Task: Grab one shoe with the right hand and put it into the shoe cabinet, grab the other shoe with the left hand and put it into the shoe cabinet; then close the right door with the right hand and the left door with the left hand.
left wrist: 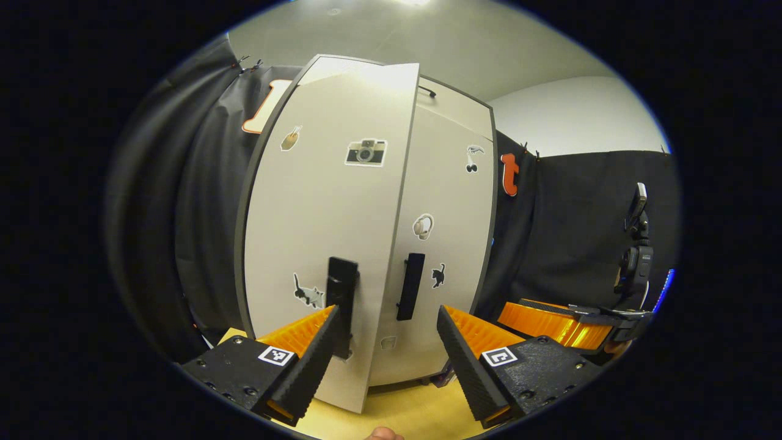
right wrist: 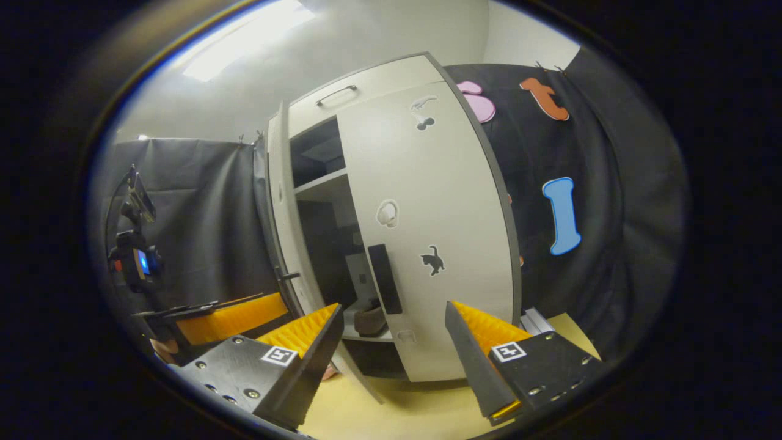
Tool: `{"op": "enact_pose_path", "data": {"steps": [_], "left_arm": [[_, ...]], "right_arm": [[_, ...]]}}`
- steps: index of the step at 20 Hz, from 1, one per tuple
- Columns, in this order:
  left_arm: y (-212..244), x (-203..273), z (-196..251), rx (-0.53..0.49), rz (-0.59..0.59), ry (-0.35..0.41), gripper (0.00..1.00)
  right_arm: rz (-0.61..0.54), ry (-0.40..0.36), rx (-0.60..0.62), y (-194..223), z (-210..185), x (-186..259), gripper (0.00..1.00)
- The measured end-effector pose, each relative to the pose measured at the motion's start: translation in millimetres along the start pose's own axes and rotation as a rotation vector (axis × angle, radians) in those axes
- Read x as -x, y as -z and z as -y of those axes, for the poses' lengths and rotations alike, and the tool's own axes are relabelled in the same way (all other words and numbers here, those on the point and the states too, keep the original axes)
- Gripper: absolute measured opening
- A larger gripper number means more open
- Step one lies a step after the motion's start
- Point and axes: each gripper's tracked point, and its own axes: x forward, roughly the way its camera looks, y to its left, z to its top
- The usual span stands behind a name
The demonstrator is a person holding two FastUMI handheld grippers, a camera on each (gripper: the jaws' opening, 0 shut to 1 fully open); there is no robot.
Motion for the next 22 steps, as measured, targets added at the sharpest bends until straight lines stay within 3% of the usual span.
{"op": "enact_pose_path", "data": {"steps": [3, 5, 8, 18, 19, 20, 22], "left_arm": [[4, 2, -1, 0.004, -0.009, -0.006, 0.96], [5, 2, -2, 0.002, -0.011, -0.013, 0.92], [2, 5, -5, 0.005, -0.006, -0.020, 0.96], [-1, 8, -15, -0.004, -0.006, -0.052, 0.96], [-1, 7, -16, -0.008, -0.006, -0.058, 0.92], [-2, 8, -18, -0.014, -0.006, -0.064, 0.96], [-2, 8, -22, -0.028, -0.011, -0.079, 0.96]], "right_arm": [[-0.001, 0.003, 0.003, -1, 0, 0, 1.00], [0.000, 0.004, 0.006, -2, 0, 0, 1.00], [0.000, 0.003, 0.006, -3, -1, 0, 1.00], [-0.010, -0.001, 0.023, -2, -1, -2, 1.00], [-0.010, 0.000, 0.023, -2, -1, -2, 1.00], [-0.010, 0.003, 0.022, -2, -1, -3, 1.00], [-0.011, 0.010, 0.018, -2, 0, -3, 0.96]]}}
